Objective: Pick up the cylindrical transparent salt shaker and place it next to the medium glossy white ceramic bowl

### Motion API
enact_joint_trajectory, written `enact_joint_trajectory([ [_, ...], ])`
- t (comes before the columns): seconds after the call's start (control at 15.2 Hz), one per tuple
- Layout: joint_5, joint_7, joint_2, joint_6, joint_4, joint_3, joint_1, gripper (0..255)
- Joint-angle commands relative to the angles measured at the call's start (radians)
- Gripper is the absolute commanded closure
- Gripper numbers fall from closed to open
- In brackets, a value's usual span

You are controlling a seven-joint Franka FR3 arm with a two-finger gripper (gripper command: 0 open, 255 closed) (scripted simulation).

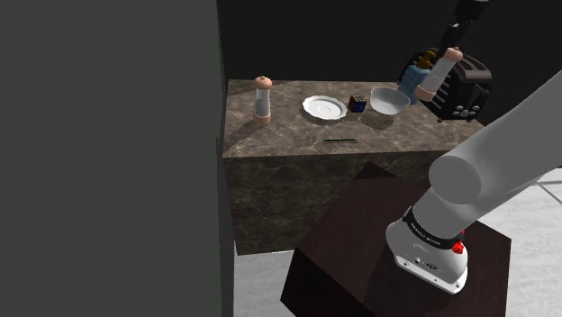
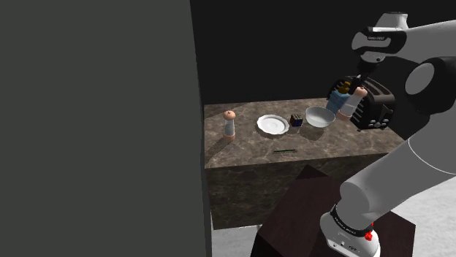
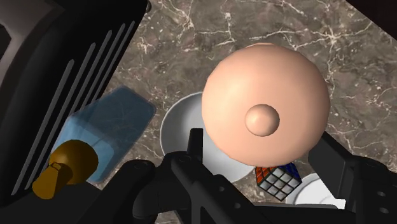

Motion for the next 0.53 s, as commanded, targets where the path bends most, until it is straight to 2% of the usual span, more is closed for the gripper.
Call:
enact_joint_trajectory([
  [0.0, 0.000, 0.001, 0.002, 0.030, -0.028, -0.001, 0.000, 255],
  [0.46, 0.005, -0.001, 0.016, 0.124, -0.110, -0.009, -0.003, 255],
])
